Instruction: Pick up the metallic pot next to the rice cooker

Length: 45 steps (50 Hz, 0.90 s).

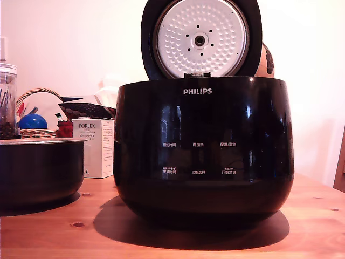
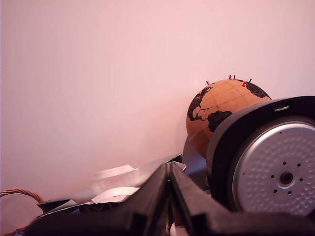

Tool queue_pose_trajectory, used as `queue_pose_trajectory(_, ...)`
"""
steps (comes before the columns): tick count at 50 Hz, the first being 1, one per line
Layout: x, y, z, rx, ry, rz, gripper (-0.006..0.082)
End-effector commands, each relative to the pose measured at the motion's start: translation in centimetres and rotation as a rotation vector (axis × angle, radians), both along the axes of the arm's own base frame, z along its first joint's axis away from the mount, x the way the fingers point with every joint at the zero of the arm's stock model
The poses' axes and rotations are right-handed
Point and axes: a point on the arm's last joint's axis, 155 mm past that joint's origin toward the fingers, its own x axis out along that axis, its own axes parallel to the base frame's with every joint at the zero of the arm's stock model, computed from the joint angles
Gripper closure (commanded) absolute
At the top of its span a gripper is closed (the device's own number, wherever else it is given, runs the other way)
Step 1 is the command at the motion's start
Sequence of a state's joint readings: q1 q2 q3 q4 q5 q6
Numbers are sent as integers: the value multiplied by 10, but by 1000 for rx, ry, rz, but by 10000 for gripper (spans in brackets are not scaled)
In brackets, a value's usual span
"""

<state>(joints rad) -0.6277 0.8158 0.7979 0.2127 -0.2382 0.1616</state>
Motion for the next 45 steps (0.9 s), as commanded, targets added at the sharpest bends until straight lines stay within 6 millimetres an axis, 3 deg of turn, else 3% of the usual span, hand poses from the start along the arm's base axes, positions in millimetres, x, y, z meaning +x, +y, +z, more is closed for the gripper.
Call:
queue_pose_trajectory(1, 2, 10, 46, -90, -179, -3, 789)
queue_pose_trajectory(13, 10, 6, 58, -80, -183, -11, 789)
queue_pose_trajectory(21, 23, 21, 45, -36, -116, 46, 789)
queue_pose_trajectory(26, 35, 41, 24, 11, -32, 114, 789)
queue_pose_trajectory(33, 43, 64, -32, 120, 200, 165, 789)
queue_pose_trajectory(40, 28, 78, -82, 320, 396, 150, 789)
queue_pose_trajectory(42, 21, 80, -96, 468, 419, 120, 789)
queue_pose_trajectory(44, 13, 82, -110, 506, 484, 92, 789)
queue_pose_trajectory(45, 9, 81, -115, 621, 471, 58, 789)
